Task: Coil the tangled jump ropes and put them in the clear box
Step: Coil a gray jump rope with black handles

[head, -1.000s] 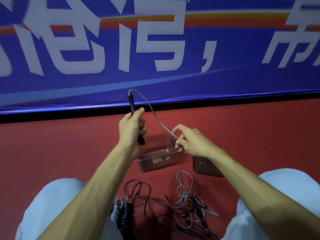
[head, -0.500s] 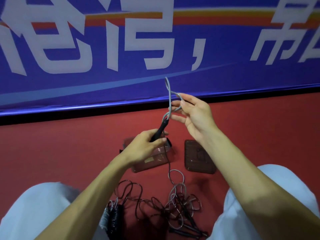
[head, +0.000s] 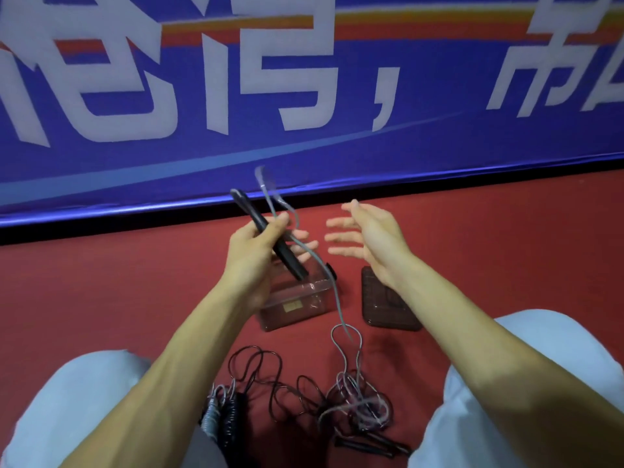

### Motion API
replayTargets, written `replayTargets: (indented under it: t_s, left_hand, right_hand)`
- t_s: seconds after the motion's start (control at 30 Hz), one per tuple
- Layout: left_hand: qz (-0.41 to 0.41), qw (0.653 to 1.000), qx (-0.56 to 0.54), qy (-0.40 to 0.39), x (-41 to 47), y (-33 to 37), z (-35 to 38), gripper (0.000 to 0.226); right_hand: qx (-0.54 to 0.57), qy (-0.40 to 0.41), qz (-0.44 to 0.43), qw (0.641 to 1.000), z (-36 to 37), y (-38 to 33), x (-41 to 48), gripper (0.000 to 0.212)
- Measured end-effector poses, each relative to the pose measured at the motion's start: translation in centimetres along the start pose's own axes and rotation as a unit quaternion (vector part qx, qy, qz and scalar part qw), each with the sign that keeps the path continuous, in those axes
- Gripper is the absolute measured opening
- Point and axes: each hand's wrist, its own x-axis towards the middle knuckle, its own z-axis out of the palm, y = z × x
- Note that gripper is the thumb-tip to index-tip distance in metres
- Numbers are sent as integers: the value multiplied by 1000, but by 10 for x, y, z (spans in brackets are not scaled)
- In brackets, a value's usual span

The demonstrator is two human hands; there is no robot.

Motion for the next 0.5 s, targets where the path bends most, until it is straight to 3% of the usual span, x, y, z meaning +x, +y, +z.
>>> replayTargets:
  t_s: [0.17,0.3,0.4,0.5]
  left_hand:
    - [-19,993,-95,75,9,11,-14,17]
    - [-47,975,-174,129,14,12,-25,20]
    - [-53,960,-233,146,15,15,-28,21]
    - [-43,948,-280,149,14,19,-28,21]
  right_hand:
    - [-214,-130,56,966,7,20,-3,25]
    - [-278,-235,79,928,10,36,-7,20]
    - [-330,-246,26,911,11,51,-5,9]
    - [-471,-257,-37,843,7,62,-2,11]
